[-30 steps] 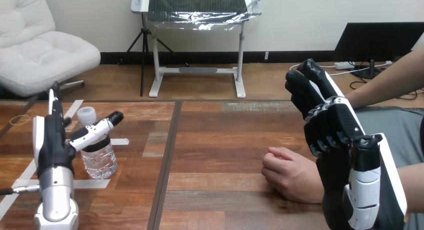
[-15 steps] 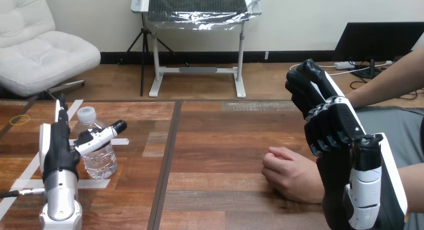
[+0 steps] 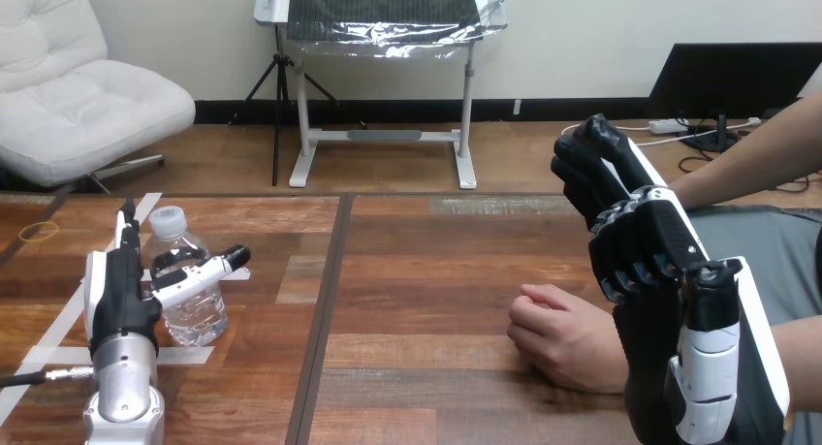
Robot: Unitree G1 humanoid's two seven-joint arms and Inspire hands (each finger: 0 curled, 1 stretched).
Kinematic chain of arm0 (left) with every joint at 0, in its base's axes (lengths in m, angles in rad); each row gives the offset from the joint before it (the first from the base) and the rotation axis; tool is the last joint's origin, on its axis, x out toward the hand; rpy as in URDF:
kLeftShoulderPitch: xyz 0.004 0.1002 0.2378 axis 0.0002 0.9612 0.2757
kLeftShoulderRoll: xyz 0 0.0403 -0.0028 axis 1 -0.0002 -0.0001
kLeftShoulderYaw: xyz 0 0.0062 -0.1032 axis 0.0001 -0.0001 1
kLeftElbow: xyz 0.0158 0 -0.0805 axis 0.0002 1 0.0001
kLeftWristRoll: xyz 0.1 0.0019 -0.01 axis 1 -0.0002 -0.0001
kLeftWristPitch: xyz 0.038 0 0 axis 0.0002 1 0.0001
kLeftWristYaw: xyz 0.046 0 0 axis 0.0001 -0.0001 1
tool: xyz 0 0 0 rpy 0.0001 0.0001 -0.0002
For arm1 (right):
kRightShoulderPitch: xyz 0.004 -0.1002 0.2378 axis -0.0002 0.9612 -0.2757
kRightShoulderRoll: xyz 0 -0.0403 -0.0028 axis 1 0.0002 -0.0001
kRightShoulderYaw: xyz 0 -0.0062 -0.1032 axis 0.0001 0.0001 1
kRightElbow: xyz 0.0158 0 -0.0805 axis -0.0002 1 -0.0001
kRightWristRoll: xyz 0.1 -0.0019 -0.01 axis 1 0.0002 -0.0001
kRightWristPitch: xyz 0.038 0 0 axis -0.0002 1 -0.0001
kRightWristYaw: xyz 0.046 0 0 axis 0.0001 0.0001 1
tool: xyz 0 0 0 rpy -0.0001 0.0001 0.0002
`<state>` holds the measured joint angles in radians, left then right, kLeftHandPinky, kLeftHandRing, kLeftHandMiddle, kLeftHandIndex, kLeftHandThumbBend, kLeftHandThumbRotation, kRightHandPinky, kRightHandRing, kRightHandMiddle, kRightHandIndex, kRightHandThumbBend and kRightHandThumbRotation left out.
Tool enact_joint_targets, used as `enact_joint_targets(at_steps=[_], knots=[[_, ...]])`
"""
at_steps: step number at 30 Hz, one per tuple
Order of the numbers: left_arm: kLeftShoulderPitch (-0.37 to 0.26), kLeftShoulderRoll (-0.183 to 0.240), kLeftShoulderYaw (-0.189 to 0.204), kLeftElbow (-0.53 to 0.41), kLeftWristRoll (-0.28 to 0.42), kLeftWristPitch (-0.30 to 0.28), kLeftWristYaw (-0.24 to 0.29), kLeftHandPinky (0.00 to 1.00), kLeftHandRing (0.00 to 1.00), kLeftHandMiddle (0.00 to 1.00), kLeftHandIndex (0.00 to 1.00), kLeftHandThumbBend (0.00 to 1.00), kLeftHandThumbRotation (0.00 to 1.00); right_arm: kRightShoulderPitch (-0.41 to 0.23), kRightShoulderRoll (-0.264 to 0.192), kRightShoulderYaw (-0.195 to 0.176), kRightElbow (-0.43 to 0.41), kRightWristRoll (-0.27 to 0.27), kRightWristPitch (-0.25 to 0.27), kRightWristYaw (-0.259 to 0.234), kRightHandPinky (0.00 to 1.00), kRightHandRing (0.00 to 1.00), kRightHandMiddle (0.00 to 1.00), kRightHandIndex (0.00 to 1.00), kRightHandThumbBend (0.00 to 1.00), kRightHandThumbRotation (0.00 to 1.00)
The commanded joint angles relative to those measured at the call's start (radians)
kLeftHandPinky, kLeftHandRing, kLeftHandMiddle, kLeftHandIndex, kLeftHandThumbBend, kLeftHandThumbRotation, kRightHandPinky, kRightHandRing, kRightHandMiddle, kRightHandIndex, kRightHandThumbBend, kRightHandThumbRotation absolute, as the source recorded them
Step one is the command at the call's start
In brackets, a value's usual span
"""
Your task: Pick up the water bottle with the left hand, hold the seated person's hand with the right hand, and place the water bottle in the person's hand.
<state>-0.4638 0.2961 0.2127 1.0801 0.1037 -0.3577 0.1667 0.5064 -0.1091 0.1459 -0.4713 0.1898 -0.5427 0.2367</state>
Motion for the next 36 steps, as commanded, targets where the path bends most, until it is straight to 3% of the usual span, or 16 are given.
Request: enact_joint_targets(at_steps=[1, 20, 36], knots=[[-0.107, 0.013, 0.000, 0.020, -0.021, -0.001, -0.002, 0.98, 1.00, 1.00, 1.00, 0.98, 0.18, -0.053, 0.002, -0.010, -0.020, 0.009, -0.004, 0.000, 0.99, 0.93, 0.91, 0.91, 0.61, 1.00], [-0.153, 0.015, -0.006, 0.085, -0.034, 0.031, 0.000, 1.00, 1.00, 1.00, 1.00, 1.00, 0.17, -0.049, -0.003, -0.018, -0.023, 0.005, -0.010, 0.005, 0.97, 0.93, 0.91, 0.91, 0.62, 1.00], [-0.178, 0.010, -0.010, 0.096, -0.036, 0.075, 0.002, 0.94, 1.00, 1.00, 1.00, 1.00, 0.15, -0.044, -0.007, -0.017, -0.029, 0.022, -0.008, 0.008, 0.97, 0.92, 0.90, 0.91, 0.62, 1.00]])
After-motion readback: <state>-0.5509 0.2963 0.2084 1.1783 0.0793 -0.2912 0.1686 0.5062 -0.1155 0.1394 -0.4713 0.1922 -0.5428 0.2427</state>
